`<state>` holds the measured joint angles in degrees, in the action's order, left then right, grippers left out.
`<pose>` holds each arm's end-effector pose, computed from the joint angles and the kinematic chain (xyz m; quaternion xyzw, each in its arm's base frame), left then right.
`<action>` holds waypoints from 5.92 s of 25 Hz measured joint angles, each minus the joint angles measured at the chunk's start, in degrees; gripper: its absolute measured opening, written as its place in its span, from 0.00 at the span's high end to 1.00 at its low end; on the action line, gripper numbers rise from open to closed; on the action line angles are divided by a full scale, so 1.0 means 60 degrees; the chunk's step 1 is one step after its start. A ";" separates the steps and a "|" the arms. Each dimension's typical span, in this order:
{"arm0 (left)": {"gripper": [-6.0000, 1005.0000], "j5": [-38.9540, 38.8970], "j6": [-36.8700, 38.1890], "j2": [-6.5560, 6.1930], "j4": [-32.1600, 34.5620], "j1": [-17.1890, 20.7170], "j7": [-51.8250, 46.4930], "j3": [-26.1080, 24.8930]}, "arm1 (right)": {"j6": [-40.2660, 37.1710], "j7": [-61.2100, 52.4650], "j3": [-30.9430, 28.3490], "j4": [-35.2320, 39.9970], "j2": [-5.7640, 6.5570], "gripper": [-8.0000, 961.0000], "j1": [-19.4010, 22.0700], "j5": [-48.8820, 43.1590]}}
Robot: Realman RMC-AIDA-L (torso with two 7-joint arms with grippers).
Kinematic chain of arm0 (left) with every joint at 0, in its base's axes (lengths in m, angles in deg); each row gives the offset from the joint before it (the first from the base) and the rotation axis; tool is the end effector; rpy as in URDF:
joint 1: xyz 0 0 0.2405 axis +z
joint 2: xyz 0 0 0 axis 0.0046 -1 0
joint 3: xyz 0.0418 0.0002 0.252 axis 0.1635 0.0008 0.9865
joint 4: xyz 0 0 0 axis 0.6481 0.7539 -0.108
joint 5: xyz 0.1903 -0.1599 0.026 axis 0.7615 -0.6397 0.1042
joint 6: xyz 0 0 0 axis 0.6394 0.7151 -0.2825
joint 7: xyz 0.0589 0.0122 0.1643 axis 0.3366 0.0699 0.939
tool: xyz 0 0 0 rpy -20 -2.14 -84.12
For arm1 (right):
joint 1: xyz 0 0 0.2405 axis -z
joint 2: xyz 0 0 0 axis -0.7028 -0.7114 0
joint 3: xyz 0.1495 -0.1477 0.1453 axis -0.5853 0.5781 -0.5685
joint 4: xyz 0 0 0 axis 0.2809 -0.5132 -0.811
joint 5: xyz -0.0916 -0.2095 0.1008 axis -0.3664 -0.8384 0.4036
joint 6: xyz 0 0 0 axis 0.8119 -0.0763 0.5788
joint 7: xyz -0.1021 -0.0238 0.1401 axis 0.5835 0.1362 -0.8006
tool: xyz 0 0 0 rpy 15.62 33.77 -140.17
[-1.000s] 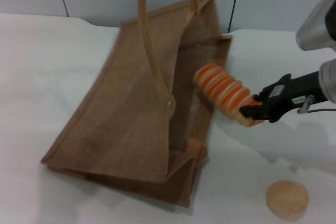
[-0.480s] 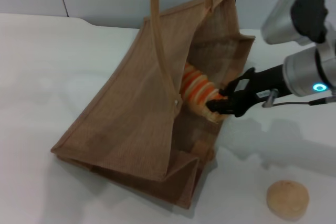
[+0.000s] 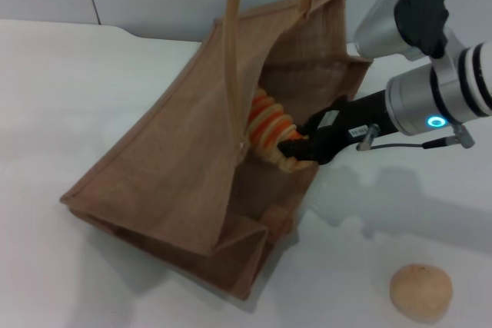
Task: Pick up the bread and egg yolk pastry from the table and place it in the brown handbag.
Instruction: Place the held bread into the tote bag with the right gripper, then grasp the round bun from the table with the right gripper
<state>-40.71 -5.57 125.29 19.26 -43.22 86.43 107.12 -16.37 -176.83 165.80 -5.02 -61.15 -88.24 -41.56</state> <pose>0.0034 0.4420 0.0967 -0.9398 -0.0675 -0.1199 0.3126 0.1311 0.4399 -0.0927 -0.9743 0.1901 0.0000 0.1205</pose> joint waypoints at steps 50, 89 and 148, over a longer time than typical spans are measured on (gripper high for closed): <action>0.89 0.0612 0.0594 -0.0169 -0.0073 0.0600 -0.0025 -0.0013 | -0.3039 -0.0328 -0.3502 0.2357 0.0105 0.27 0.1865 -0.2556; 0.89 0.0968 0.0646 -0.0194 -0.0264 0.0808 0.0014 -0.0095 | -0.6510 -0.1013 -0.3014 0.1255 0.0060 0.27 0.0989 -0.4020; 0.89 0.0968 0.0664 -0.0256 -0.0253 0.0805 0.0029 -0.0052 | -0.6207 -0.1006 -0.3389 0.0279 0.0080 0.92 0.0112 -0.4487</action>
<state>-34.91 -1.59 123.76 17.74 -38.39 86.60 106.81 -53.61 -182.87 145.47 -3.35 -60.67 -87.57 -68.48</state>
